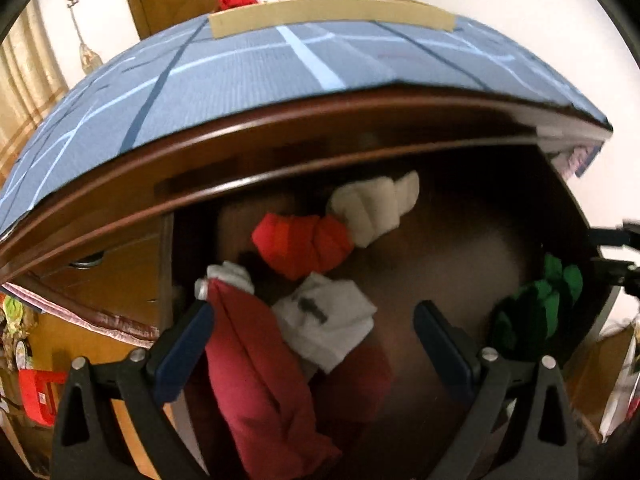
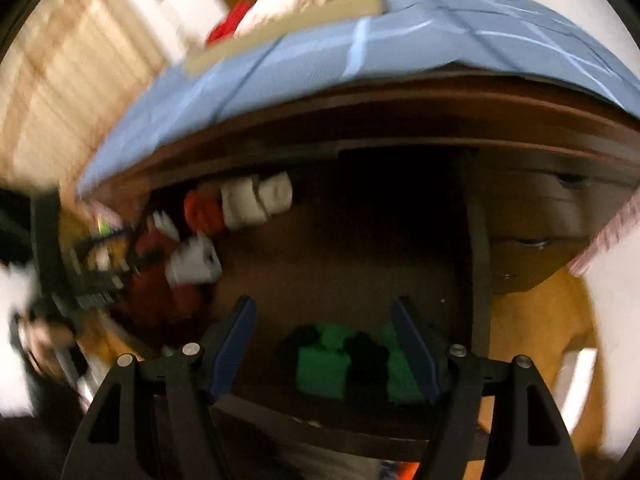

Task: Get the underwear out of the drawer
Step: 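Move both open tools down into the open drawer over the clothes, then grasp the dark red garment with the left tool while the right tool grasps the green-and-black striped garment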

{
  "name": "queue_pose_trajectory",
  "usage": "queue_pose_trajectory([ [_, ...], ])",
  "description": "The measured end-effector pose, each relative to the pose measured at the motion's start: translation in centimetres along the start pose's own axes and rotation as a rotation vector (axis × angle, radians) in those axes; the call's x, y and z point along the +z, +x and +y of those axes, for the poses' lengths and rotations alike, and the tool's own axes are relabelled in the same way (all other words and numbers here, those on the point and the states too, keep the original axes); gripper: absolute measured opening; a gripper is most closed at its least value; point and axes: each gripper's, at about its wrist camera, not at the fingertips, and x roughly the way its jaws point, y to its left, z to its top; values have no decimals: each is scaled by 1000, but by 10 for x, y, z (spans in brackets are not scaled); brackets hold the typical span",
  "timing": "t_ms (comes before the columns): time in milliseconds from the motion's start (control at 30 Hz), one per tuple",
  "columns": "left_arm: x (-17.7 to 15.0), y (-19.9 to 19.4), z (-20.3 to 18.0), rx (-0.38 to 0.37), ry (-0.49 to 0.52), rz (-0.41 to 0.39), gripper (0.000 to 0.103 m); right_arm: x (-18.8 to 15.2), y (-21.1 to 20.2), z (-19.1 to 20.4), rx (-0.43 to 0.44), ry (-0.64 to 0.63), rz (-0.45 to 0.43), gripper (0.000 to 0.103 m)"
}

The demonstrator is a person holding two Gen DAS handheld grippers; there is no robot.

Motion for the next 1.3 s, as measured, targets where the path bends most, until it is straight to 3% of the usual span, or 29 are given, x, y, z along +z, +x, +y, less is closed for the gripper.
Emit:
queue_pose_trajectory([
  [167, -6, -1, 5, -6, 27, 53, 101, -5, 26, 5, -121, -255, 178, 72],
  [467, -13, -2, 8, -81, 59, 209, 101, 12, 69, 1, -5, -413, 479, 70],
  [533, -18, -1, 7, -103, 66, 249, 101, 9, 84, 6, -18, -471, 549, 69],
  [667, -24, 5, 2, -102, 91, 291, 101, 8, 95, 13, -42, -580, 599, 69],
  [867, -25, 18, -5, -85, 136, 353, 101, 10, 103, 15, -72, -652, 613, 69],
  [1033, -20, 15, -8, -167, 145, 365, 101, 18, 114, 10, -47, -679, 664, 69],
  [1167, -15, 18, -3, -219, 103, 384, 101, 30, 126, 7, -151, -688, 605, 68],
  [1300, -13, 24, -7, -232, 114, 411, 99, 51, 116, -1, -247, -614, 405, 68],
])
